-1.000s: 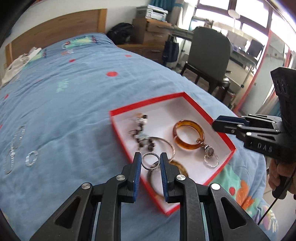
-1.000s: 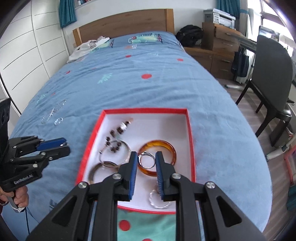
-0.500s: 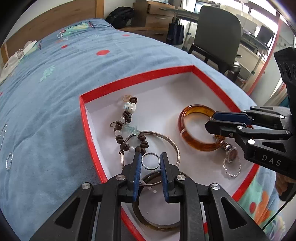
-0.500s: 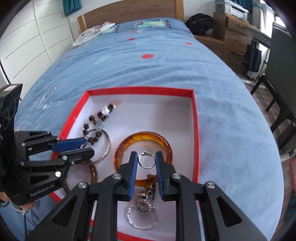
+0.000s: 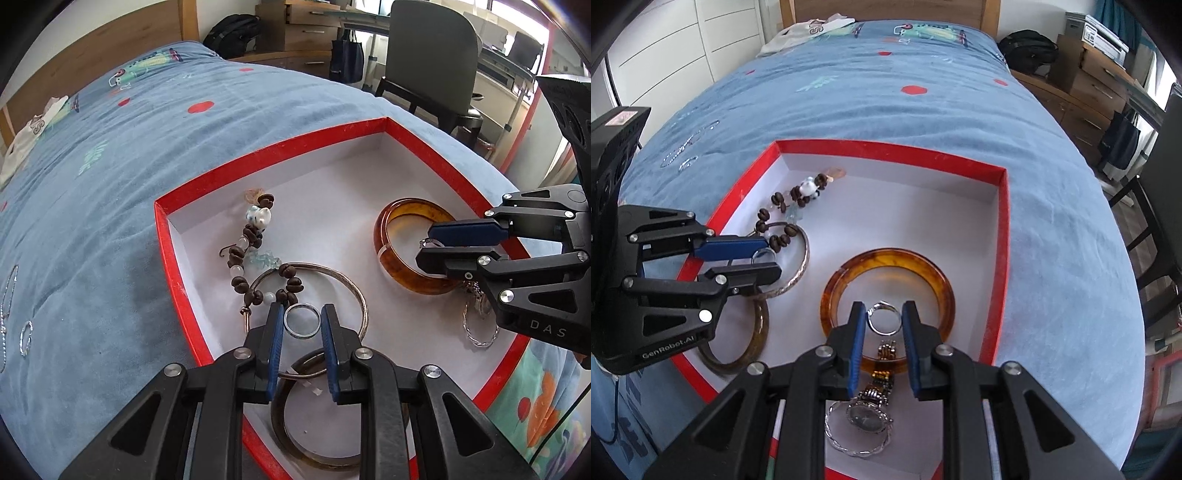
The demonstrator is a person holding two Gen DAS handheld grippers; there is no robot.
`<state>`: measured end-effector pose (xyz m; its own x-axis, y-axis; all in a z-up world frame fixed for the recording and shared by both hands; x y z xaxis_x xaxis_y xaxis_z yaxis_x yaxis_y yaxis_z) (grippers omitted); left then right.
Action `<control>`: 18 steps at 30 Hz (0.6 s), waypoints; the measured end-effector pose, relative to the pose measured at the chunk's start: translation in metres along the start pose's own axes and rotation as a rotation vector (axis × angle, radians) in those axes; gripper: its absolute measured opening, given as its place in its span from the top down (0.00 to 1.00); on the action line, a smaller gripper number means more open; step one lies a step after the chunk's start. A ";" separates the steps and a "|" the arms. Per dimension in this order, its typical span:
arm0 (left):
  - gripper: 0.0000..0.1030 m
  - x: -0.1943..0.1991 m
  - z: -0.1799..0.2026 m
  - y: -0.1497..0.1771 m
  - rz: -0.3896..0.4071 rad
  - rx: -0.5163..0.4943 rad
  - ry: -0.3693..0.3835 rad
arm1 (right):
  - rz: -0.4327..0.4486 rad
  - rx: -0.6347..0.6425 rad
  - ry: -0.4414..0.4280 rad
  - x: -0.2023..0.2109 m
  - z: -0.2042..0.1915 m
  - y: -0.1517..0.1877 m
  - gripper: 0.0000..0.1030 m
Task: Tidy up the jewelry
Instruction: 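Carry the silver ring into the red box and open the left tool, then withdraw both tools from the box back over the silver chains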
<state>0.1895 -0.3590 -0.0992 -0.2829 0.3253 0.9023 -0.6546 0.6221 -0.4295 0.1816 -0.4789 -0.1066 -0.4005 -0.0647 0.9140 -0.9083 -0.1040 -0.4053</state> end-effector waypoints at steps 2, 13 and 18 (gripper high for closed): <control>0.79 0.000 0.000 -0.001 -0.002 -0.002 0.001 | -0.005 -0.001 0.001 0.000 0.001 0.000 0.80; 0.58 0.010 0.006 -0.001 0.008 0.000 -0.001 | -0.015 -0.007 0.018 0.008 0.001 0.001 0.77; 0.49 0.022 0.003 -0.001 0.031 0.020 -0.008 | 0.003 -0.014 0.025 0.023 -0.001 0.004 0.77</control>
<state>0.1816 -0.3542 -0.0787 -0.3089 0.3389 0.8887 -0.6589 0.5976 -0.4569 0.1685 -0.4802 -0.0874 -0.4064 -0.0401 0.9128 -0.9083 -0.0904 -0.4083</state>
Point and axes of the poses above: each gripper's, at about its wrist camera, not at the fingertips, and x roughly against the way its jaws point, z to its right, y to its underside, the point moved 1 cm from there along -x, roughly the way its jaws point, and after that the axes turned 7 degrees about -z, right-handed, at the moved point
